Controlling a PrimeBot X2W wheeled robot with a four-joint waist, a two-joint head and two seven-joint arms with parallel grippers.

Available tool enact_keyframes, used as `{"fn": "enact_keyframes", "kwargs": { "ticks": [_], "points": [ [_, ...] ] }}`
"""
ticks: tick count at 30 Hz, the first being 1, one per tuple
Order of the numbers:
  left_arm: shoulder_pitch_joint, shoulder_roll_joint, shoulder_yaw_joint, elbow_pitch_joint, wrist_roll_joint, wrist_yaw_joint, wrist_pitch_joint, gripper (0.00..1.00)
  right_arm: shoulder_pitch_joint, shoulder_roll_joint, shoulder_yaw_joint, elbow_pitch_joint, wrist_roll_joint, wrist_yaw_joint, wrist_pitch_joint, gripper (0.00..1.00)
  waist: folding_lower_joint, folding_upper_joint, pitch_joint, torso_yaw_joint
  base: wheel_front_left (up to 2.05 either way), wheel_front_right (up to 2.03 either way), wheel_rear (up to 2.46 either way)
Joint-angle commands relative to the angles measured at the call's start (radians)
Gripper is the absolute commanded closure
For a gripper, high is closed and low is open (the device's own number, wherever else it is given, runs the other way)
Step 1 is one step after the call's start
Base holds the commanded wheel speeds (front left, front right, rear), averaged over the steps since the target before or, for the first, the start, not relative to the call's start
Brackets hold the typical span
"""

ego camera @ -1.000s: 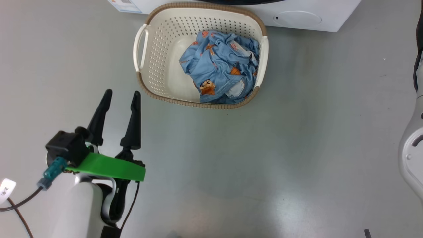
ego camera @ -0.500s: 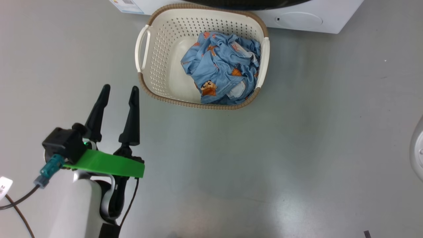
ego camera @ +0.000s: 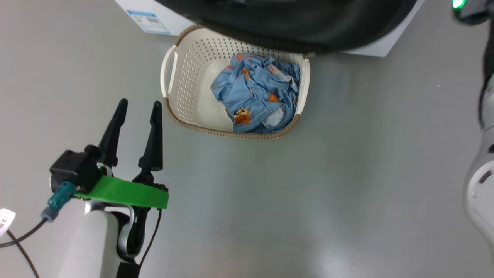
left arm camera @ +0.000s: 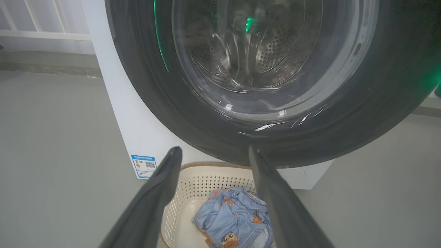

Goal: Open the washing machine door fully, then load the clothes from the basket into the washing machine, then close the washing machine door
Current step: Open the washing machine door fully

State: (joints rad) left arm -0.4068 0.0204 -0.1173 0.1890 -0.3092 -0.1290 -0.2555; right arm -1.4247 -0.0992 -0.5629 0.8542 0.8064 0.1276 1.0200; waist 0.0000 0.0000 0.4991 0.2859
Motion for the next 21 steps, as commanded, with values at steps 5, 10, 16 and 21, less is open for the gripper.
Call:
{"fn": "enact_keyframes", "kwargs": {
  "ticks": [5,10,16,21],
  "points": [
    [0.039,0.030,0.040,-0.035,0.027,-0.002,-0.006,0.00,0.054,0.049,0.045,-0.039,0.072,0.003,0.096,1.00,0.0000,0.0000,-0.044,-0.006,0.00,0.00,0.00],
    [0.056,0.030,0.043,-0.037,0.037,-0.002,-0.006,0.00,0.115,0.049,0.087,-0.058,0.137,0.003,0.157,1.00,0.0000,0.0000,-0.074,-0.013,0.00,0.00,0.00],
    [0.069,0.034,0.042,-0.039,0.041,-0.002,-0.006,0.00,0.190,0.049,0.164,-0.084,0.223,0.003,0.216,1.00,0.0000,0.0000,-0.102,-0.017,0.00,0.00,0.00],
    [0.073,0.038,0.037,-0.036,0.041,-0.002,-0.006,0.00,0.244,0.049,0.230,-0.099,0.312,0.003,0.253,1.00,0.0000,0.0000,-0.119,-0.012,0.00,0.00,0.00]
  ]
}}
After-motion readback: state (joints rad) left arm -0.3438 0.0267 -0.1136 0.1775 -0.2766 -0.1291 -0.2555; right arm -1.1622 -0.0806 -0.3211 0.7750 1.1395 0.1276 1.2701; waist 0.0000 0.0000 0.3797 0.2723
